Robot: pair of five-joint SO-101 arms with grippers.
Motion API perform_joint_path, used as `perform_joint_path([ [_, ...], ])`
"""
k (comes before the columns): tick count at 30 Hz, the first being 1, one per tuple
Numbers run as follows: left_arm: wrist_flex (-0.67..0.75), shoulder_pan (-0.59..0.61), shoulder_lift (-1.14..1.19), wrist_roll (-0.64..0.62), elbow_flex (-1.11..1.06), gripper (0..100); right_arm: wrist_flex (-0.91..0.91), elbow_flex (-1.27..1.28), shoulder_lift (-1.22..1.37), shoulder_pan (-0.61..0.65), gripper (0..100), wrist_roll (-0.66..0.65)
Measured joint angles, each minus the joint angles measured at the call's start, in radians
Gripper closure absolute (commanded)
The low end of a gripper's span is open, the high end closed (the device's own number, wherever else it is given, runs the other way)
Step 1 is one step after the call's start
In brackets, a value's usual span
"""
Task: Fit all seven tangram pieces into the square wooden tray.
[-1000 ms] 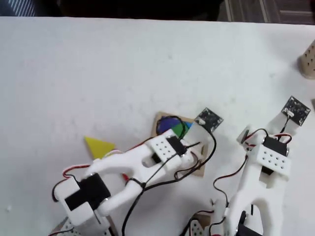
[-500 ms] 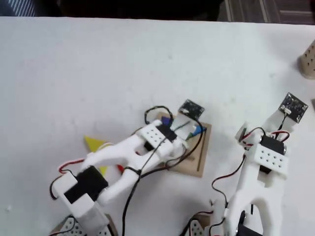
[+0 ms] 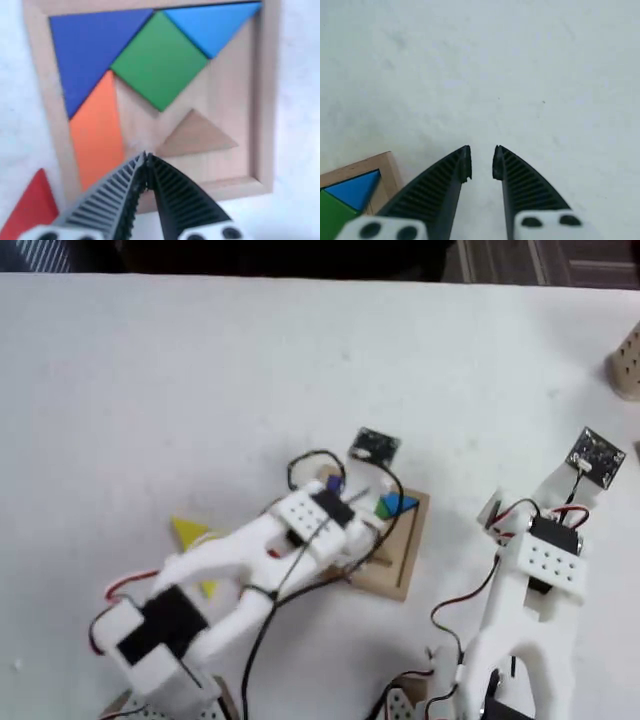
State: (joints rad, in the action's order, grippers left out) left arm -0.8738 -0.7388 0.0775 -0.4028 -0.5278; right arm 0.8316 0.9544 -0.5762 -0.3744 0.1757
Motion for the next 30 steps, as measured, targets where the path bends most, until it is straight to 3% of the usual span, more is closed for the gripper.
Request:
perform_joint_path([
  [4,0.114,-0.087,-0.140,0.103,-0.146,98,0.000,0.000,0.000,0.000,91.6,0.000],
  [9,0.178,-0.129,-0.169,0.132,-0.184,98,0.000,0.000,0.000,0.003,91.7,0.000],
  [19,0.186,-0.175,0.138,0.140,0.091,98,0.000,0.000,0.000,0.026,91.8,0.000],
  [30,0.206,-0.184,0.163,0.140,0.135,98,-0.020,0.000,0.000,0.060,91.8,0.000],
])
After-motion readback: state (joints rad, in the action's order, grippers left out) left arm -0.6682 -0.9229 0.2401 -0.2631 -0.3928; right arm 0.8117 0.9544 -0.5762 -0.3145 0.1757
